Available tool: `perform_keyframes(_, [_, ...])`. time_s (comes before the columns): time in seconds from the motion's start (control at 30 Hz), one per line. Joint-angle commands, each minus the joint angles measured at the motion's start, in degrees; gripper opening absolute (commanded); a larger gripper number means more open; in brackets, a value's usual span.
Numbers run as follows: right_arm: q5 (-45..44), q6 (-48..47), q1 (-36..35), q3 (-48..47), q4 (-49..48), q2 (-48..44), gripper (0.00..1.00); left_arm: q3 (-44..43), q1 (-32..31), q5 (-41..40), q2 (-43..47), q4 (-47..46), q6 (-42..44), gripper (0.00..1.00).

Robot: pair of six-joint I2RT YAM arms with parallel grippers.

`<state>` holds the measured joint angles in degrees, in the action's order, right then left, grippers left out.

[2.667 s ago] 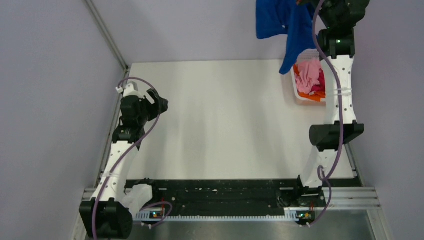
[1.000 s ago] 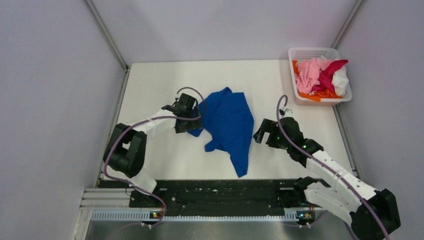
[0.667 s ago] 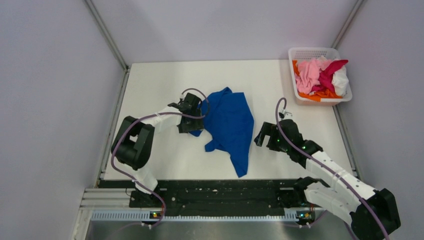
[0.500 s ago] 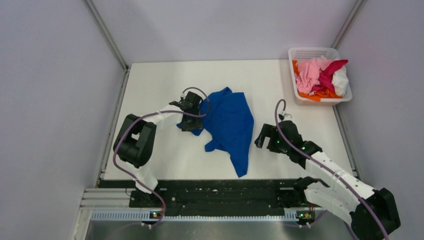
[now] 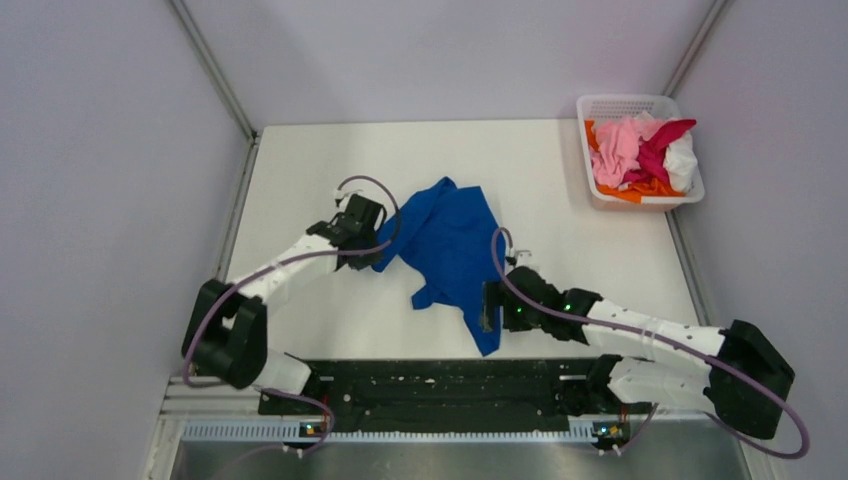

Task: Fold and stack the t-shirts
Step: Flatten out the tshirt

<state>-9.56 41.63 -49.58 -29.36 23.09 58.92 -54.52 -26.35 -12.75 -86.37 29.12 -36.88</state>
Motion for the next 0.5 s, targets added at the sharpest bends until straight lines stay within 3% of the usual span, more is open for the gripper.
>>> perform_keyframes(0.0, [-8.44,8.65,-10.18,-2.22,-2.63,7.42,0.94,5.38,-0.12,-3.94,13.08,-0.29,-3.62,0.0])
perform_keyframes(0.1, [-10.32,12.36,-13.65,-3.85,-1.69,13.27,0.87,9.29,-0.17,-2.49,19.98,-0.16,-5.42,0.0])
perform_keyframes(0.17, [-11.01,14.01,-14.75,-4.9,0.13,16.64,0.76,11.02,-0.12,-2.13,23.98,0.39,-5.8,0.0])
perform_keyframes(0.23, [-13.12,15.58,-15.77,-5.95,2.36,17.6,0.56,11.82,-0.13,-1.93,27.28,1.26,-5.82,0.0])
perform_keyframes(0.3, [-16.48,16.9,-16.09,-7.34,5.86,16.64,0.26,11.87,-0.11,-1.98,30.92,1.77,-6.15,0.0])
perform_keyframes(0.33, [-18.59,17.25,-16.1,-8.47,8.57,15.6,0.16,11.52,-0.08,-2.32,32.39,1.85,-6.31,0.0])
perform_keyframes(0.4, [-24.3,16.65,-16.11,-11.64,13.87,12.53,0.0,9.7,-0.08,-2.8,35.32,1.31,-6.88,0.0])
perform_keyframes(0.47, [-31.65,14.87,-16.13,-15.68,18.14,8.8,0.0,6.72,-0.06,-2.74,38.15,-0.68,-6.84,0.0])
